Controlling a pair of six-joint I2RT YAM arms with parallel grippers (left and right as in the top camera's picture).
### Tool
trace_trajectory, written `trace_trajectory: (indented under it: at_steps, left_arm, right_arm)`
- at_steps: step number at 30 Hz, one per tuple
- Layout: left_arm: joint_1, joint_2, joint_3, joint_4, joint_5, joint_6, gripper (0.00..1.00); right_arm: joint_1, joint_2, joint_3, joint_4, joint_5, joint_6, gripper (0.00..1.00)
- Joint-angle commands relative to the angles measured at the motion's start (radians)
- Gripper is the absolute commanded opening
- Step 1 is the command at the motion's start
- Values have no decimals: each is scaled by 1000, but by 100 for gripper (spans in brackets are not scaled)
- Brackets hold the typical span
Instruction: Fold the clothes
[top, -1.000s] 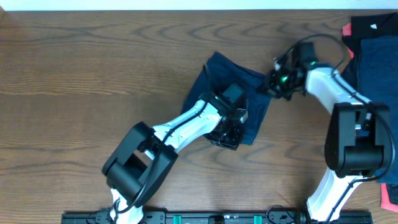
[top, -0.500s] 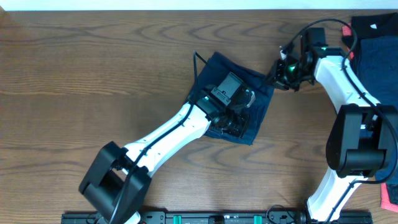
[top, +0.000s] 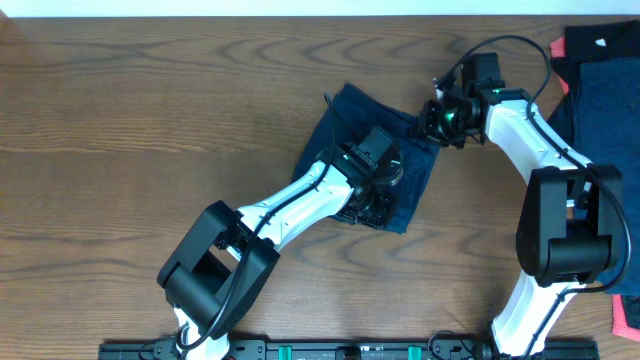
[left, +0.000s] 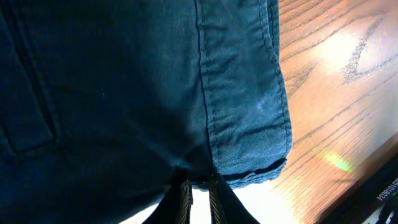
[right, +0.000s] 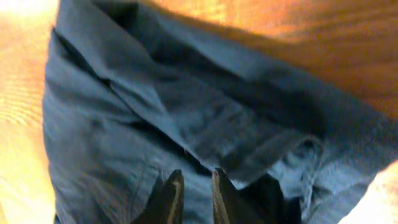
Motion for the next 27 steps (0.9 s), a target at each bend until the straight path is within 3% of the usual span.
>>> trace_trajectory:
  at_steps: [1, 12, 16, 21, 27]
  left_arm:
    - [2, 11, -19, 0, 6, 6, 14]
    - [3, 12, -104, 72, -24, 6, 14]
    - [2, 7, -109, 51, -24, 7, 14]
    - [2, -58, -109, 28, -24, 80, 14]
    - [3, -259, -109, 0, -98, 107, 17]
  right_arm:
    - [2, 39, -6, 23, 2, 46, 13]
    - [0, 135, -6, 45, 81, 76, 10]
    - [-11, 128, 11, 24, 137, 75, 17]
    - [-33, 125, 171, -140, 142, 47, 20]
    - [-42, 124, 496, -454, 225, -7, 25]
